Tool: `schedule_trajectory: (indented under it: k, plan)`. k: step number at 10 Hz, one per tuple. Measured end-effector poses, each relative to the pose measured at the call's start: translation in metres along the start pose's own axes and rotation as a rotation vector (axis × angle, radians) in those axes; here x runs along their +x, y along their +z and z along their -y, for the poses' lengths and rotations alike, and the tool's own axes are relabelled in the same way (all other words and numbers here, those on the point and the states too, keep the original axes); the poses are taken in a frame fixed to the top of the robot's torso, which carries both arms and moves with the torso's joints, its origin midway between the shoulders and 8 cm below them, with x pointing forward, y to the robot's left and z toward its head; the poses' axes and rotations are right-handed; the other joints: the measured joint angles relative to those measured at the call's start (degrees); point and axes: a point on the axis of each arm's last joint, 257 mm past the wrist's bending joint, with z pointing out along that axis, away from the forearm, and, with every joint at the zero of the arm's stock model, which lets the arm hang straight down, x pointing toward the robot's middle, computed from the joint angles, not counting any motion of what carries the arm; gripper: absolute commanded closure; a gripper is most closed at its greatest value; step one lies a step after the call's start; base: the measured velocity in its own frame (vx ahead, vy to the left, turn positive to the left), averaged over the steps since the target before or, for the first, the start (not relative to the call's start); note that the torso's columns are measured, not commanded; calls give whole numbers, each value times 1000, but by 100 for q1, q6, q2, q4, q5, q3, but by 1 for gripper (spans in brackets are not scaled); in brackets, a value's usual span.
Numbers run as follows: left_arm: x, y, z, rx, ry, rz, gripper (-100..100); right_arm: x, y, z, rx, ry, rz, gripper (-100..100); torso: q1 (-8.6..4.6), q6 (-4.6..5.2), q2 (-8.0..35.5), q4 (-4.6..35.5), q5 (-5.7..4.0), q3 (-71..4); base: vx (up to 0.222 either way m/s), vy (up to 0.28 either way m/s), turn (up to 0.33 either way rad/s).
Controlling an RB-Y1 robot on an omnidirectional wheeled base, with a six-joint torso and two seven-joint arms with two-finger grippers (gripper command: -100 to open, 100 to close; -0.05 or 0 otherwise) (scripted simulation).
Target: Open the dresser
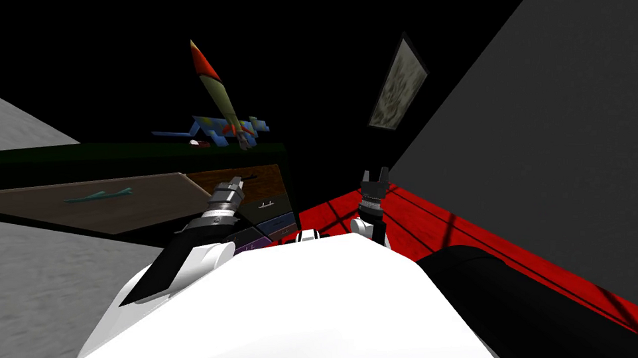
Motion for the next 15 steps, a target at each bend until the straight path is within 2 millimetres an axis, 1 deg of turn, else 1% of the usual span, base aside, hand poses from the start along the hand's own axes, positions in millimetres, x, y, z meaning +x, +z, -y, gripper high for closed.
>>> schedule_trajectory:
  k: [2,4,7,13,15]
  plan:
    - [2,-7,3,-4,-3,-3,100,0,0,0,0,0,0,0,-2,7,10,-2,2,7,12,3,-2]
    - [1,-4,12,20,-5,-3,100,0,0,0,0,0,0,0,-23,4,39,19,-14,21,-87,-39,11]
    - [-1,2,9,10,-4,-8,100,0,0,0,0,0,0,0,-24,5,22,18,-18,10,-81,-41,7]
    - [-6,19,-1,-24,1,-19,100,0,0,0,0,0,0,0,-24,11,5,4,-12,0,-90,-39,8]
    - [-7,18,4,-14,1,-19,100,0,0,0,0,0,0,0,-36,8,38,19,-21,16,-141,-44,26]
